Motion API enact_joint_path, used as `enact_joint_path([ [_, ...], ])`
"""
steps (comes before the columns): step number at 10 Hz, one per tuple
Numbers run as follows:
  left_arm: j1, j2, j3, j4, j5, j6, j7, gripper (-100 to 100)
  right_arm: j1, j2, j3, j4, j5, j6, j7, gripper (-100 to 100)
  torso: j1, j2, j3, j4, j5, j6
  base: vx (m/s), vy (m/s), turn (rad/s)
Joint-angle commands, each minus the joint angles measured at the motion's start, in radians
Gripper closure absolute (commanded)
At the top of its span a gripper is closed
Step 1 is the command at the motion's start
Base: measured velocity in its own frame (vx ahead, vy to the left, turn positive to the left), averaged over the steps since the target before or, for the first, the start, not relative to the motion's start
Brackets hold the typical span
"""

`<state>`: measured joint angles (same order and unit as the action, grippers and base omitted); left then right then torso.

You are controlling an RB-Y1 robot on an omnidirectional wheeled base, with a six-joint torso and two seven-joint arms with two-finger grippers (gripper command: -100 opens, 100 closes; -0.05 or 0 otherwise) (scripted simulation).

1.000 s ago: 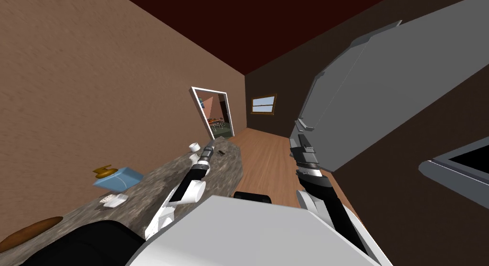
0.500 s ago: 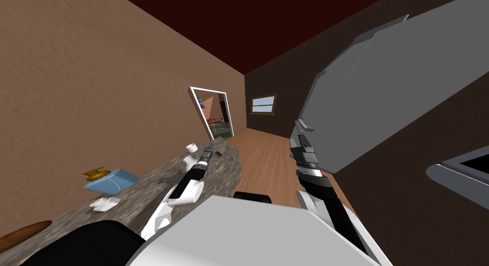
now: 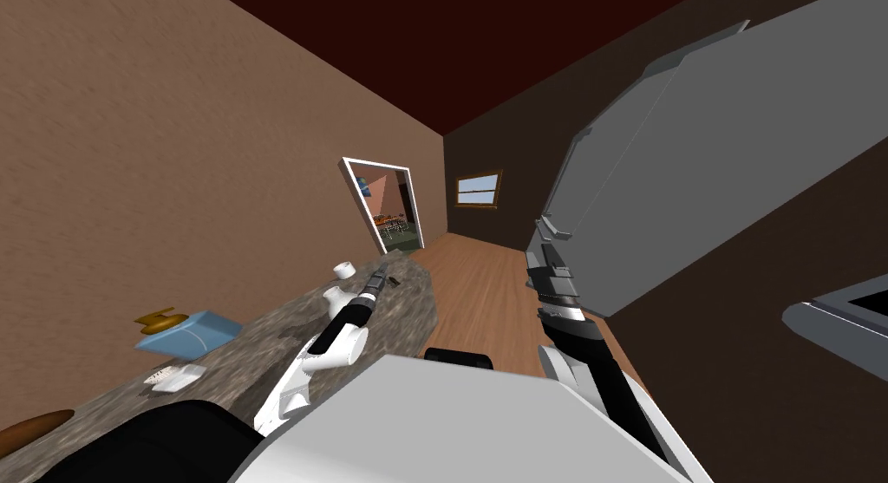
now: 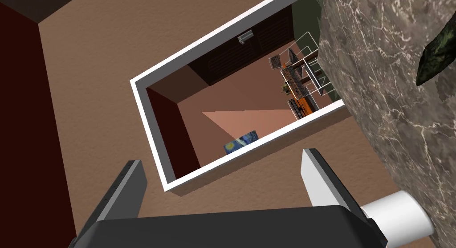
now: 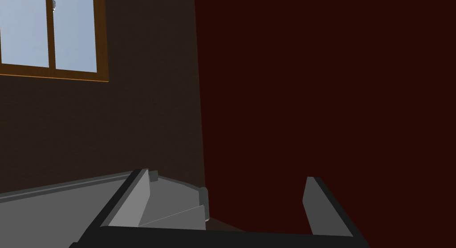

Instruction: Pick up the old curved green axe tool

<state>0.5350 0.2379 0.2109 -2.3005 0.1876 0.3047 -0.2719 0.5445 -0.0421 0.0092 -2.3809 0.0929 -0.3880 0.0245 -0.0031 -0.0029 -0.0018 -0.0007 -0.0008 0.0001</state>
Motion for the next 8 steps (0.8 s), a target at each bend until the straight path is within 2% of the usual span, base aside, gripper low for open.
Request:
enact_joint_path([
  [1,0.012,0.003,0.006,-0.008,0.007,0.050,-0.005,-100,0.000,0.000,0.000,0.000,0.000,0.000,0.000,0,0.000,0.000,0.000,0.000,0.000,0.000,0.038,-0.050,0.002],
  [2,0.009,0.013,0.019,-0.002,0.020,0.083,-0.015,-100,0.000,0.000,0.000,0.000,0.000,0.000,0.000,0,0.000,0.000,0.000,0.000,0.000,0.000,0.054,-0.050,-0.008],
  [4,0.009,0.013,0.019,-0.002,0.020,0.121,-0.015,-100,0.000,0.000,0.000,0.000,0.000,0.000,0.000,0,0.001,-0.001,0.000,0.000,0.000,0.000,0.038,-0.022,-0.001],
  [5,0.005,0.025,0.032,0.006,0.034,0.160,-0.026,-100,0.000,0.000,0.000,0.000,0.000,0.000,0.000,0,0.002,0.001,0.000,0.000,0.000,0.000,0.033,-0.018,-0.021],
  [8,-0.001,0.038,0.045,0.016,0.049,0.241,-0.037,-100,0.000,0.000,0.000,0.000,0.000,0.000,0.000,0,0.002,0.000,0.000,0.000,0.000,0.000,0.043,-0.029,-0.013],
])
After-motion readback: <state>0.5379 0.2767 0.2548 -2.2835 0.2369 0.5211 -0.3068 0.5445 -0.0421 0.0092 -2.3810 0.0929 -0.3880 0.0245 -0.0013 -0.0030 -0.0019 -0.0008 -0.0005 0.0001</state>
